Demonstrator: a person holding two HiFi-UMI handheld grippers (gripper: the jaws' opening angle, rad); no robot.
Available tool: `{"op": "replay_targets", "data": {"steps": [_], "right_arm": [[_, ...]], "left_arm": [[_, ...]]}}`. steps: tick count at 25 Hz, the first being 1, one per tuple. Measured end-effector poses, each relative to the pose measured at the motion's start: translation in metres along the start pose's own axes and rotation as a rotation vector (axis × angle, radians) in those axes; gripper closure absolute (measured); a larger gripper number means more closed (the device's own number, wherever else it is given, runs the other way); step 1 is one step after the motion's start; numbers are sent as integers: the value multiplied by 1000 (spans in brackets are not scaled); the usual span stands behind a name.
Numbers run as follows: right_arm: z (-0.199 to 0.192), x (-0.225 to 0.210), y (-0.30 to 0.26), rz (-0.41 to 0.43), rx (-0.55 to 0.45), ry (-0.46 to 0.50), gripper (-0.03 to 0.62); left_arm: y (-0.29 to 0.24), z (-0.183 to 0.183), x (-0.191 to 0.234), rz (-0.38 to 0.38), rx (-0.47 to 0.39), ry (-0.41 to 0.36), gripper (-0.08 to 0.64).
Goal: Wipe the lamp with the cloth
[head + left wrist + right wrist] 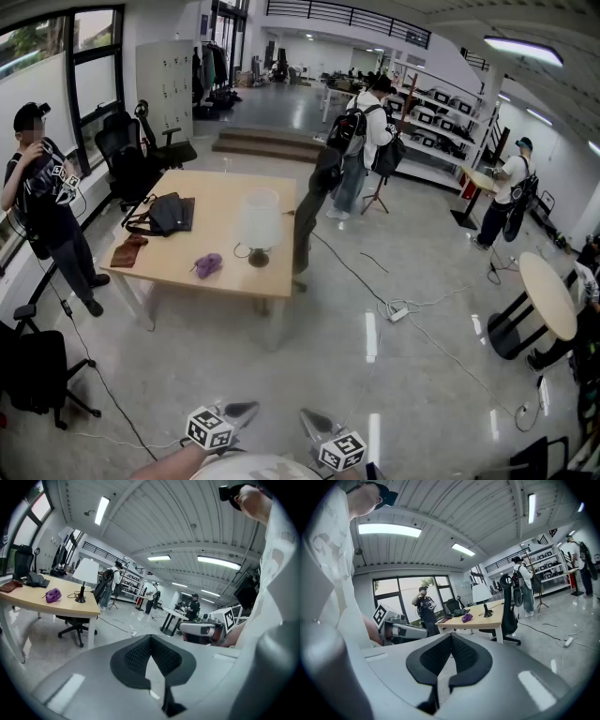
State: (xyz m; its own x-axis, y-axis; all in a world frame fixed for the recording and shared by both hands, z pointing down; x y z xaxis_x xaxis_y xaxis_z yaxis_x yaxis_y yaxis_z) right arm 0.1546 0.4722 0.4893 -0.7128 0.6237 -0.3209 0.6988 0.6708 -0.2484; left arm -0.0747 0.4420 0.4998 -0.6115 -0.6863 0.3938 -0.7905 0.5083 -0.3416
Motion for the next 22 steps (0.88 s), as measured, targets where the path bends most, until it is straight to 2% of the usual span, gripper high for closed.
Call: {"op": "replay_targets", "data": {"steps": [5,12,15,19,22], "right_arm": [[4,-22,1,-35,-50,-28,580],[8,-39,-8,-45,-18,-3,580],[3,-45,-5,-49,2,-9,580],[19,-79,-29,3,-2,64,580],[22,-58,-29,9,64,47,580]], "left_arm": [[-10,3,0,13,2,-43,558],[-20,13,10,49,-6,-33,560],[-22,9,11,87,-6,-24,558],[-36,21,28,162,-57,-53,558],[-14,29,23,178,-55,-33,558]]}}
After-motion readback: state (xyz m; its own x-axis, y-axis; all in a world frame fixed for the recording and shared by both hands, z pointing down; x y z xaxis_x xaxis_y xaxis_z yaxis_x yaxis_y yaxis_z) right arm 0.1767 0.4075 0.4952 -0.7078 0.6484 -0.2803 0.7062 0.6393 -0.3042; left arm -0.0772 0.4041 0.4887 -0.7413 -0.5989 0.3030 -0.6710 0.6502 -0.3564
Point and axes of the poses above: the fingertips, and each gripper's own axes: y backward along the fingers, x to its left, z out of its top, the point moved 8 cm from there along y, backward along the fingers, and after that the axes turned 1 degree about x, right-handed, at the moved point
